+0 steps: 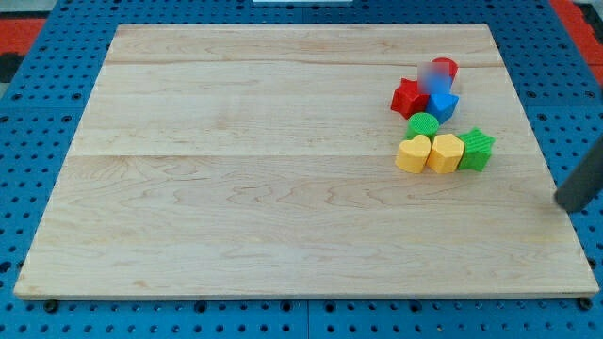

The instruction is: Separate the yellow heart from the group of blocks

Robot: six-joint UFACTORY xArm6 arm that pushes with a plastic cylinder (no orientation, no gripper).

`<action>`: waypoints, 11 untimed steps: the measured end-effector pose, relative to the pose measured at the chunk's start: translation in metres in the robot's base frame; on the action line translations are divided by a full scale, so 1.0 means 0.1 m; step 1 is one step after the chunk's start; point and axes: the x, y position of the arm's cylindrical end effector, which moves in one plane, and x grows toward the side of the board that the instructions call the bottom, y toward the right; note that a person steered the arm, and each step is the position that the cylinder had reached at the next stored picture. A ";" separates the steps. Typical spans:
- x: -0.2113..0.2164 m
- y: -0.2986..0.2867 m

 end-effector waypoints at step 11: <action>-0.26 -2.54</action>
